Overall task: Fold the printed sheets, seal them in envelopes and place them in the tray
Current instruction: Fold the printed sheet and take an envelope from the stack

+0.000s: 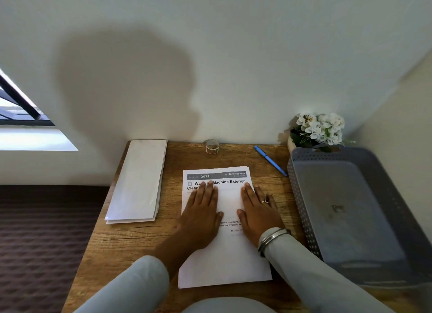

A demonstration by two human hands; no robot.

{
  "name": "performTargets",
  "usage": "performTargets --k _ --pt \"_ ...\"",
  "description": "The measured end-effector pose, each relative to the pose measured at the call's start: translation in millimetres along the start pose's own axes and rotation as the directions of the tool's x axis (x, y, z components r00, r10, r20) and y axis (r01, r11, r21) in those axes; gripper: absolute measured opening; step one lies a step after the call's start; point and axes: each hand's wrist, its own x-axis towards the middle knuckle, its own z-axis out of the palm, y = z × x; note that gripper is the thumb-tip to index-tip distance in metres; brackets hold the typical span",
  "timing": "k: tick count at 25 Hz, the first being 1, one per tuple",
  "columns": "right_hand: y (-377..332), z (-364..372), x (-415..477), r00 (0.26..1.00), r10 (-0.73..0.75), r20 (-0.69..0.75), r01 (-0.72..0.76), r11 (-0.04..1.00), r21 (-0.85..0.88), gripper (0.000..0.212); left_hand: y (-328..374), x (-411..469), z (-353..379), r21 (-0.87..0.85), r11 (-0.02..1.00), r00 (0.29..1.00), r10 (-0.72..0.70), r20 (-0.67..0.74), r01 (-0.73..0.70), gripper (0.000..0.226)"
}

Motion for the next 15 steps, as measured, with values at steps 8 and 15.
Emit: performTargets --k 8,15 --pt "-6 3 2 0.999 0.031 -0.038 -0.034 0.996 -0.083 0.07 -34 -26 14 0.027 0.993 0.991 -0.117 -0.068 0.119 0.08" --pt "-45 8 2 0.979 -0.204 -0.015 0.204 0.979 -0.003 0.065 -34 -26 12 0.027 0.993 0.992 -0.11 -0.062 0.112 0.08"
